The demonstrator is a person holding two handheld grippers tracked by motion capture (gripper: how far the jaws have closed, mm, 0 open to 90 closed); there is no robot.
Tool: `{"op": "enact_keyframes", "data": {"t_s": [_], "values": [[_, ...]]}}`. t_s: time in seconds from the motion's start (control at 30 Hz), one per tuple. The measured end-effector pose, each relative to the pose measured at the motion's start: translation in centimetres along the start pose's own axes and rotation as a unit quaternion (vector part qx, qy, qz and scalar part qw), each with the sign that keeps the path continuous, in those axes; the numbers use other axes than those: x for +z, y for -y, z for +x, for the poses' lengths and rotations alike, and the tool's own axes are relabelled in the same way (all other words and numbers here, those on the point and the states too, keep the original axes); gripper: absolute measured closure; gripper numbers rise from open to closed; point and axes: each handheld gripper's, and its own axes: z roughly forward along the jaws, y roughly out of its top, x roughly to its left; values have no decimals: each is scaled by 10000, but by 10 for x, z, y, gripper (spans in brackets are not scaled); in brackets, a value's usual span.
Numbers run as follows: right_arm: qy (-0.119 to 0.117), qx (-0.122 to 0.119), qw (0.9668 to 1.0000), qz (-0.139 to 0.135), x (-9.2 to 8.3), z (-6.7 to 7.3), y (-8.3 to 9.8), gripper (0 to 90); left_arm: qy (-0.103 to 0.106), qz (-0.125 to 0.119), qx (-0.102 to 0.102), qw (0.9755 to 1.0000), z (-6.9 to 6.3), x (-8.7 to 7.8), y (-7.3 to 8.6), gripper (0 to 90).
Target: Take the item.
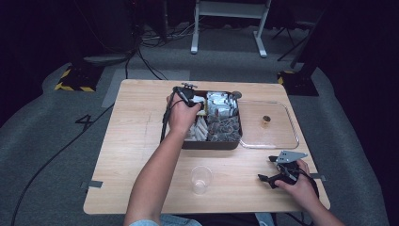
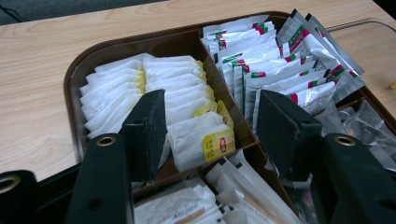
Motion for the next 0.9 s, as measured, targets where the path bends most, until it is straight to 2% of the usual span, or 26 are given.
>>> {"op": "enact_keyframes", "data": {"t_s": [0.23,0.27,0.53,0.7,0.77,0.9], "values": [[0,-2,10000,-2,0,0,0,55,-67,239,22,9997,-1,18,-2,435],[-1,-4,10000,-3,0,0,0,56,-63,265,-43,9996,-1,22,-2,436],[-8,2,10000,0,0,0,0,56,-32,523,-13,9986,-3,42,1,447],[-17,-34,10000,-11,-1,0,0,62,-53,690,1,9976,0,50,4,487],[-20,-36,10000,-13,-1,0,0,63,-53,709,-62,9974,1,52,4,492],[-26,-41,10000,-12,-1,0,1,63,-72,760,-26,9971,3,54,5,509]]}}
